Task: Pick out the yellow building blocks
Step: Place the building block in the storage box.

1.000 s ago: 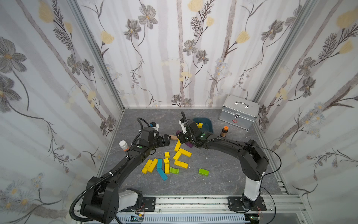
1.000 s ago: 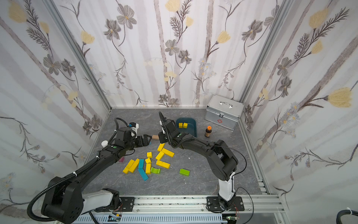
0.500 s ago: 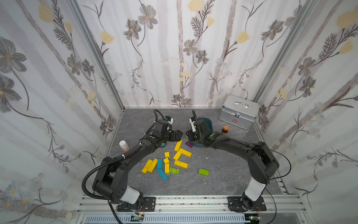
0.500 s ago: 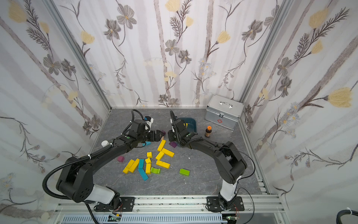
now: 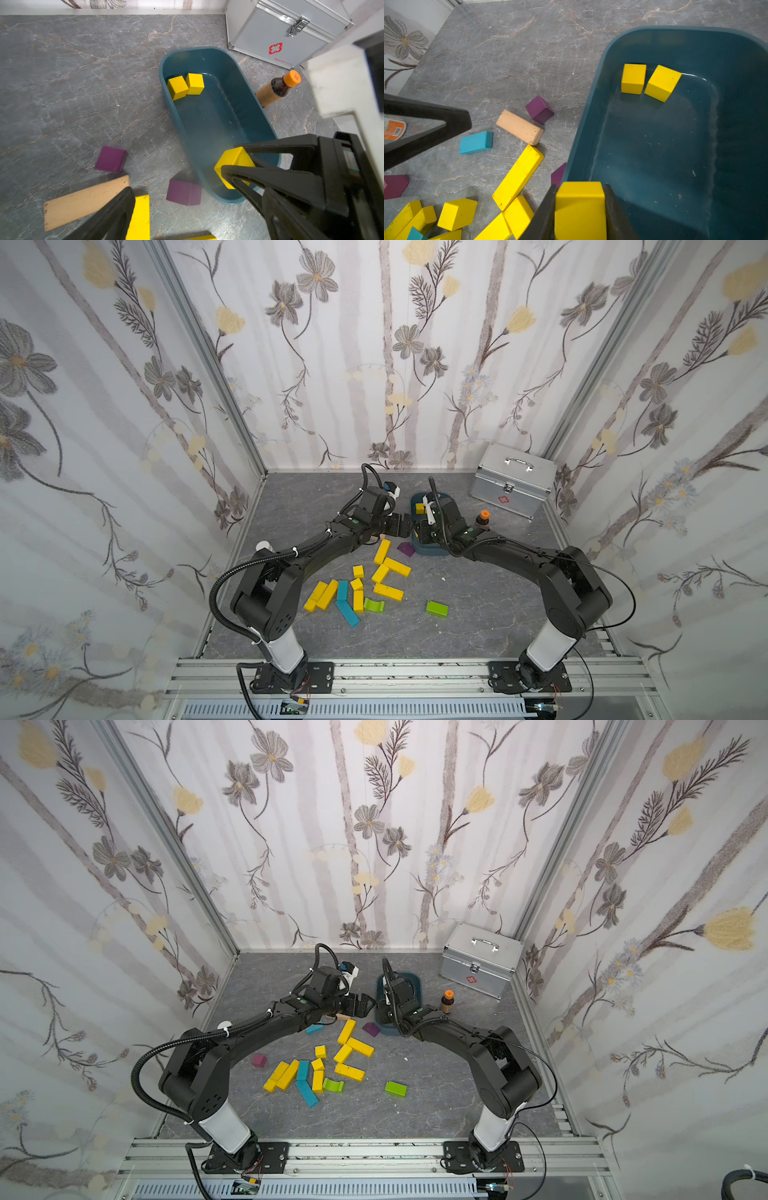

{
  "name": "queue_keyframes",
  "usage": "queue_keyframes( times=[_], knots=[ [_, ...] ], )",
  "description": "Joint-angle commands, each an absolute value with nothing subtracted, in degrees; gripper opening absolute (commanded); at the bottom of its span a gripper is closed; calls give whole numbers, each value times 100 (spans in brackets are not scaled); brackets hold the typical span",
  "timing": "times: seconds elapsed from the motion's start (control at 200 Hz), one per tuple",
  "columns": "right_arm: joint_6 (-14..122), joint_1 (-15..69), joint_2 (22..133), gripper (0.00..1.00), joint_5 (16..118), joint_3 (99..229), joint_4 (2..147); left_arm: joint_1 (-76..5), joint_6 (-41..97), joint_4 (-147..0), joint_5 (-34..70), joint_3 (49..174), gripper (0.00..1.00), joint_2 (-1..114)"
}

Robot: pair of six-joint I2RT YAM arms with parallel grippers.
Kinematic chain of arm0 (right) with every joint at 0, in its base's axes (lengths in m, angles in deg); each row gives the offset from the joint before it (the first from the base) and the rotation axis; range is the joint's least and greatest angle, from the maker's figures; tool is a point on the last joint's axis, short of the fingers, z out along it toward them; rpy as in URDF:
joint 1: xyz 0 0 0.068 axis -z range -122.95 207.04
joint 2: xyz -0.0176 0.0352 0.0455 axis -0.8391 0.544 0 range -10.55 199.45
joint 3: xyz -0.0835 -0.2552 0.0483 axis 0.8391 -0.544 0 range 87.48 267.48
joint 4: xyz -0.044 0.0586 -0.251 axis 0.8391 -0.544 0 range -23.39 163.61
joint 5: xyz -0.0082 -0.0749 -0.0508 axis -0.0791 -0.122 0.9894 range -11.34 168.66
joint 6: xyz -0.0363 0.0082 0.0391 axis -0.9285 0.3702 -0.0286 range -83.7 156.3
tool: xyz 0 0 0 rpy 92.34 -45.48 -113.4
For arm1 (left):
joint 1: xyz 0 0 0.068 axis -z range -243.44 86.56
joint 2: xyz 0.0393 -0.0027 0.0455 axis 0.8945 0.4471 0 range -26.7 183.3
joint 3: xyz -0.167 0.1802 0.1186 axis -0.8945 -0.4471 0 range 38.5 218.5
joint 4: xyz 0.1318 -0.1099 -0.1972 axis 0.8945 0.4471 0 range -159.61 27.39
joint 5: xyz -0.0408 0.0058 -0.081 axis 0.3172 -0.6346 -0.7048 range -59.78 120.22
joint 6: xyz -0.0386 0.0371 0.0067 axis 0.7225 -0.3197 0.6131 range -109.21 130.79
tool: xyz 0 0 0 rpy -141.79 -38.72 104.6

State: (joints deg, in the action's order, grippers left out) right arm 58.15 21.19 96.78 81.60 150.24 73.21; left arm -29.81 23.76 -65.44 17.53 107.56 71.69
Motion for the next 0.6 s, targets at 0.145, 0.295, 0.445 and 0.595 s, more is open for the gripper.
queue_keyframes(
  times=[0.145,0.295,0.445,0.595],
  knots=[
    [5808,2316,9745,22,8251,14996,7499,-2838,2170,-6577,1705,10972,97,7451],
    [5817,2366,9781,22,8309,14953,7469,-2820,2038,-6627,1687,10802,97,7373],
    [5845,2397,9850,22,8409,14975,7414,-2811,1905,-6712,1715,10659,97,7283],
    [5845,2401,9903,22,8470,15038,7336,-2769,1912,-6792,1697,10513,97,7254]
  ],
)
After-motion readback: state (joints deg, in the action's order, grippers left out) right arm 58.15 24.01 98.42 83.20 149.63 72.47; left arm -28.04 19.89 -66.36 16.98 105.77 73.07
